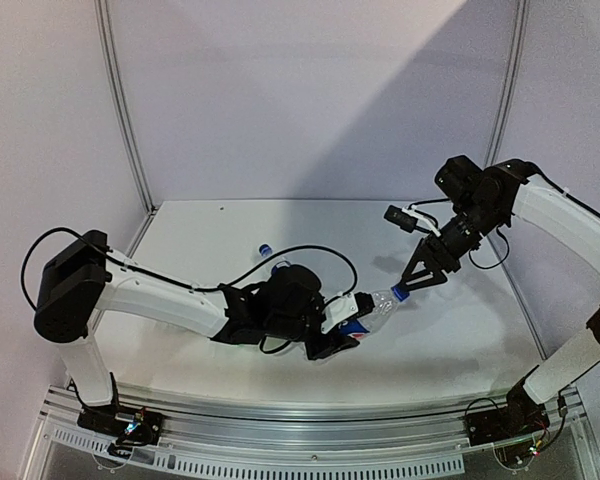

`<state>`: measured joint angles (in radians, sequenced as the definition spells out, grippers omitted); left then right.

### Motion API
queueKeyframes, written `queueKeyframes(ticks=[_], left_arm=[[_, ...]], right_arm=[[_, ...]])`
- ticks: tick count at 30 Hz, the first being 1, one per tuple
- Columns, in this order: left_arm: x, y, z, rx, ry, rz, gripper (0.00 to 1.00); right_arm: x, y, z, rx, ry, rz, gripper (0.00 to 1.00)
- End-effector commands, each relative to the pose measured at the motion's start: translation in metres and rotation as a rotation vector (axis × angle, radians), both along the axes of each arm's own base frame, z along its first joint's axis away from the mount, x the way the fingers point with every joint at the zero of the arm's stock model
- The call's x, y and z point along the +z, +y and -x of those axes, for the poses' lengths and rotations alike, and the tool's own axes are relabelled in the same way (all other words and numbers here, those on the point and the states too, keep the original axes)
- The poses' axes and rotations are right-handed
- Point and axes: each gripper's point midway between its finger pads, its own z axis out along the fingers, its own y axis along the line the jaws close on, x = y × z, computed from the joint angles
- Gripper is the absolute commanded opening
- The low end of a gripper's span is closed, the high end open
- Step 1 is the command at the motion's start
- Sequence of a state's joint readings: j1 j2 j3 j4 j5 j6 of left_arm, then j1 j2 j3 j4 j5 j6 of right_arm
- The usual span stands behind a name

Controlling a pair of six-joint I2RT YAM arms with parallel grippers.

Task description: Unscrew the bottle caps

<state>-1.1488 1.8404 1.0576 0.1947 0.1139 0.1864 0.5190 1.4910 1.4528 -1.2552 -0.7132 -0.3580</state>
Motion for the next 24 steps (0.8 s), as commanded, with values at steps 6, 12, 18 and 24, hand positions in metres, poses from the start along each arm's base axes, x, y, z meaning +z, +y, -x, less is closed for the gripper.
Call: queueKeyframes(ticks=[6, 12, 18, 24], left_arm=[[0.008, 0.002, -0.008, 0.045, -0.110, -0.002, 0.42], [0.010, 0.000, -0.009, 0.059, -0.139, -0.001, 0.42], [0.010, 0.000, -0.010, 0.065, -0.149, -0.005, 0.41], [0.012, 0.000, -0.009, 0.060, -0.153, 0.000, 0.41]], right_arm=[[-0.009, -0.003, -0.004, -0.148, 0.088, 0.054, 0.56], [-0.010, 0.002, -0.001, -0.134, 0.133, 0.038, 0.44], [-0.011, 0.004, 0.002, -0.116, 0.158, 0.025, 0.36], [-0.015, 0.006, 0.003, -0.099, 0.176, 0.021, 0.32]])
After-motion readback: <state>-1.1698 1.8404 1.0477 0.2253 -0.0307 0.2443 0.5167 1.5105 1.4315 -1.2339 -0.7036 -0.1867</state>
